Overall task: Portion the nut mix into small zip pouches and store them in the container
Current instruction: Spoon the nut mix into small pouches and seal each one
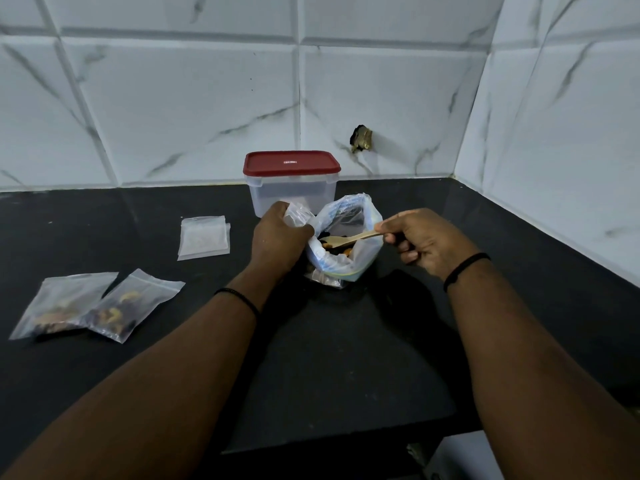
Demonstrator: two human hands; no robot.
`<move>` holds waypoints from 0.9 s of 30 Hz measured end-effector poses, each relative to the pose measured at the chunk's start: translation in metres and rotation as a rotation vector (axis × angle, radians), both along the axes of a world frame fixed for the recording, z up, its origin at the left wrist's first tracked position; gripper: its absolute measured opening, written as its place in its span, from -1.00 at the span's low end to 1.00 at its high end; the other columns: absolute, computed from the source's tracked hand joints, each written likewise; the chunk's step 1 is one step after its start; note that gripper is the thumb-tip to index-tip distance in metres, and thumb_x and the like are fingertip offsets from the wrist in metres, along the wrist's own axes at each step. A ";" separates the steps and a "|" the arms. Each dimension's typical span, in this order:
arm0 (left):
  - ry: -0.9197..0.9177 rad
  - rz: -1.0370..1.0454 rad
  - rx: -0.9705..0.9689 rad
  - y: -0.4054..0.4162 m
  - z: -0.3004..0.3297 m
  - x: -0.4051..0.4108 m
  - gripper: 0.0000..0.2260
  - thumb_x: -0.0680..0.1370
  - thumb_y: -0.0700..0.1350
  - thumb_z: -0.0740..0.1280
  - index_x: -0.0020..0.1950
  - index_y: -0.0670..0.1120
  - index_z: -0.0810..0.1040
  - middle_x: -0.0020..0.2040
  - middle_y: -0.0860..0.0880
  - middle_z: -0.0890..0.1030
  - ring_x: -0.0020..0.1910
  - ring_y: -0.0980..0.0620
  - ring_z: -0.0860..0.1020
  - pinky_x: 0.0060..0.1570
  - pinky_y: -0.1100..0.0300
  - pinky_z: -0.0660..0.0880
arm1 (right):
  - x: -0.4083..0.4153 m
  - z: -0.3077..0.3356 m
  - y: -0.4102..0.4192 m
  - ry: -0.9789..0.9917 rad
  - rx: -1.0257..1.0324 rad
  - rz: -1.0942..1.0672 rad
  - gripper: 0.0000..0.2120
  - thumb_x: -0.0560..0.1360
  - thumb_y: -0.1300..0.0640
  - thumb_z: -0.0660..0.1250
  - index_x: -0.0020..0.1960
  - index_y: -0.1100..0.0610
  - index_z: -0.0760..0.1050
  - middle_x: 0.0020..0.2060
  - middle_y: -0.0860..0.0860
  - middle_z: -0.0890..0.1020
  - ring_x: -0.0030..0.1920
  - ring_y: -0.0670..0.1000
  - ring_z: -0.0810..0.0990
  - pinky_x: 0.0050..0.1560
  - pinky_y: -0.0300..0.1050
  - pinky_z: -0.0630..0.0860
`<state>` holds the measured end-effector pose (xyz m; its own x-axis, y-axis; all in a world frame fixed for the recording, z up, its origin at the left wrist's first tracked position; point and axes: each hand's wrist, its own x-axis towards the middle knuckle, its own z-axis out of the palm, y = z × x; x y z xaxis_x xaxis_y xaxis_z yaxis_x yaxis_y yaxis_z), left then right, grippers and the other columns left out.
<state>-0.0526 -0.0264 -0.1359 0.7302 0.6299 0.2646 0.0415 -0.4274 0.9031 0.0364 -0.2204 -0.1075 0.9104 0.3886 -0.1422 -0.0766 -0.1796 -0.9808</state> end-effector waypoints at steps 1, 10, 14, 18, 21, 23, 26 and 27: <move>-0.008 -0.002 -0.003 0.000 0.000 0.000 -0.77 0.48 -0.16 0.45 0.07 -0.02 0.50 -0.03 0.02 0.60 -0.03 0.02 0.60 -0.10 0.14 0.54 | 0.000 -0.001 0.001 0.047 0.023 -0.008 -0.81 0.51 0.30 0.35 -0.27 0.19 0.46 -0.53 -0.01 0.45 -0.57 -0.12 0.17 -0.63 -0.36 0.05; -0.076 -0.020 -0.068 0.002 0.001 -0.002 -0.67 0.44 -0.06 0.50 0.15 -0.02 0.53 0.08 -0.02 0.64 0.05 -0.01 0.62 0.06 -0.06 0.61 | -0.001 0.006 -0.001 0.175 0.260 -0.065 -0.77 0.54 0.26 0.29 -0.29 0.14 0.42 -0.55 -0.06 0.41 -0.60 -0.15 0.20 -0.65 -0.34 0.07; -0.042 -0.029 -0.031 0.001 0.001 -0.001 -0.71 0.45 -0.16 0.47 0.14 -0.06 0.52 0.06 -0.06 0.64 0.02 -0.02 0.62 -0.03 0.04 0.59 | -0.009 0.012 0.005 0.071 0.339 -0.099 -0.84 0.53 0.26 0.32 -0.23 0.17 0.48 -0.54 -0.05 0.44 -0.57 -0.14 0.22 -0.63 -0.34 0.09; -0.024 -0.051 -0.003 0.000 0.001 -0.001 -0.73 0.45 -0.21 0.45 0.11 -0.09 0.51 -0.04 -0.04 0.63 -0.14 0.07 0.61 -0.33 0.30 0.46 | -0.023 0.017 0.010 -0.093 0.372 -0.102 -0.83 0.54 0.28 0.33 -0.22 0.17 0.48 -0.49 -0.01 0.47 -0.55 -0.12 0.25 -0.59 -0.30 0.13; -0.030 -0.068 0.012 -0.001 0.000 -0.001 -0.73 0.45 -0.22 0.45 0.11 -0.08 0.52 -0.08 -0.02 0.62 -0.18 0.11 0.59 -0.34 0.30 0.42 | -0.035 0.017 0.016 -0.341 0.249 -0.083 -0.86 0.56 0.26 0.35 -0.17 0.16 0.51 -0.43 0.03 0.54 -0.54 -0.12 0.36 -0.53 -0.28 0.29; -0.041 -0.067 0.013 -0.001 0.000 0.000 -0.74 0.44 -0.21 0.47 0.09 -0.08 0.52 -0.11 -0.01 0.62 -0.19 0.09 0.59 -0.33 0.27 0.44 | -0.040 0.014 0.020 -0.623 0.110 -0.059 -0.90 0.56 0.22 0.38 -0.14 0.15 0.54 -0.37 0.02 0.62 -0.45 -0.14 0.54 -0.38 -0.27 0.48; -0.070 -0.043 -0.023 0.000 -0.001 0.002 -0.69 0.40 -0.18 0.50 0.10 -0.07 0.54 -0.07 -0.02 0.65 -0.14 0.02 0.63 -0.24 0.12 0.57 | -0.044 0.011 0.021 -0.983 -0.014 0.026 -0.91 0.54 0.20 0.42 -0.11 0.19 0.55 -0.26 -0.02 0.67 -0.27 -0.11 0.65 -0.20 -0.17 0.60; -0.087 -0.040 -0.044 0.000 -0.001 0.001 -0.67 0.37 -0.16 0.51 0.10 -0.06 0.54 -0.05 -0.03 0.66 -0.11 0.00 0.65 -0.16 0.03 0.62 | -0.044 0.011 0.021 -1.059 -0.013 0.047 -0.91 0.53 0.20 0.43 -0.10 0.20 0.55 -0.23 -0.02 0.67 -0.24 -0.07 0.65 -0.17 -0.08 0.61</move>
<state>-0.0512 -0.0262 -0.1373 0.7304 0.6133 0.3007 -0.0543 -0.3867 0.9206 -0.0079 -0.1995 -0.0965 0.5563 0.4309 0.7106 0.8235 -0.1715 -0.5407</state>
